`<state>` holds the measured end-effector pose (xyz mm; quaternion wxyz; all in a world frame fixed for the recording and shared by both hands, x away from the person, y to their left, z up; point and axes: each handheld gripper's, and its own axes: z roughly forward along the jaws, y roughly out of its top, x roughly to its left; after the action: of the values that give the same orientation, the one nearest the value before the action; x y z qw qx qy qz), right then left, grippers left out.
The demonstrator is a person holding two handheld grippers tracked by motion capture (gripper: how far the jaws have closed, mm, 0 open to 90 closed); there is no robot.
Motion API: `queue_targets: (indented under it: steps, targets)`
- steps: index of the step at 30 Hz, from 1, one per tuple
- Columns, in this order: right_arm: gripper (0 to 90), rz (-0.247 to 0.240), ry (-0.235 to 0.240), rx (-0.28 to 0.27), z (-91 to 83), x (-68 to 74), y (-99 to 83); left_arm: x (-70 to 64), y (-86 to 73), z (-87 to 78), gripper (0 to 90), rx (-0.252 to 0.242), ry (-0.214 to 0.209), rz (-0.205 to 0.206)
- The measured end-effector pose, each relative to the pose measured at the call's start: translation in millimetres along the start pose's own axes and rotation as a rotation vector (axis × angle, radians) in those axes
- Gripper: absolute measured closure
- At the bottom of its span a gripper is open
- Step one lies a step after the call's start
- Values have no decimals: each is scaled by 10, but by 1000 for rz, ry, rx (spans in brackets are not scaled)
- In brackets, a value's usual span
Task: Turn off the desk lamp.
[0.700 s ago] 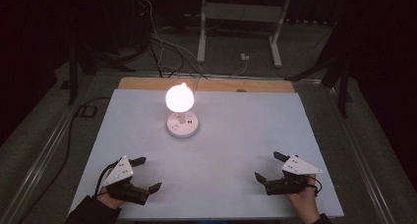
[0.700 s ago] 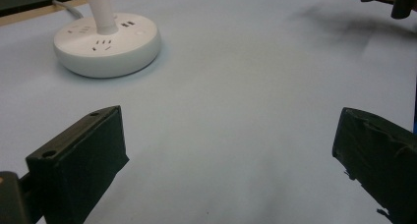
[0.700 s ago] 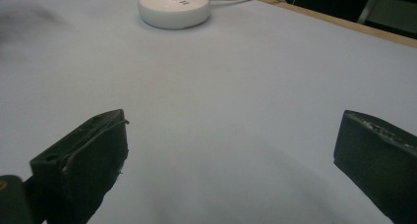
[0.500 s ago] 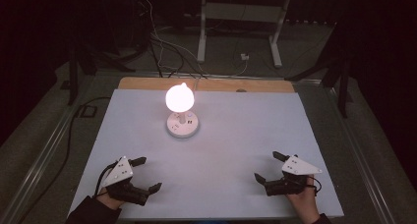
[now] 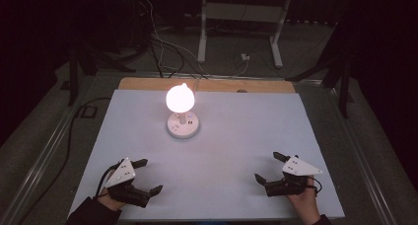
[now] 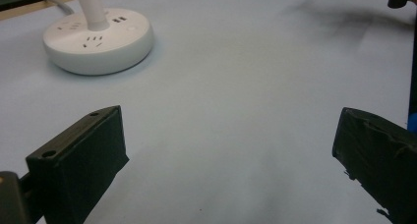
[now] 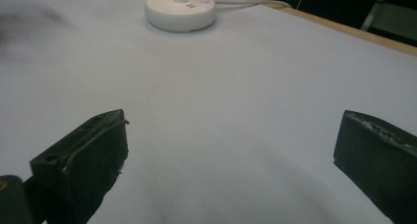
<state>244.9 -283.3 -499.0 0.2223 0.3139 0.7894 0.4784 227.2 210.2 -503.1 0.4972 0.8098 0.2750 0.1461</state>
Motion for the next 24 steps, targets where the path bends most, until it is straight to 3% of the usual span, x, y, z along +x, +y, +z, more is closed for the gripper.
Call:
queue_targets:
  steps: [10, 17, 24]
  targets:
    - [0, 18, 12, -13, -7, 4, 17, -39, 34, -5, 4, -6, -28, 2]
    - [0, -6, 8, -21, 4, 44, 49, -104, 123, -37, 4, -15, -48, 17]
    - [0, 1, 7, -33, -8, 35, 51, -145, 241, -68, 4, -36, -76, 24]
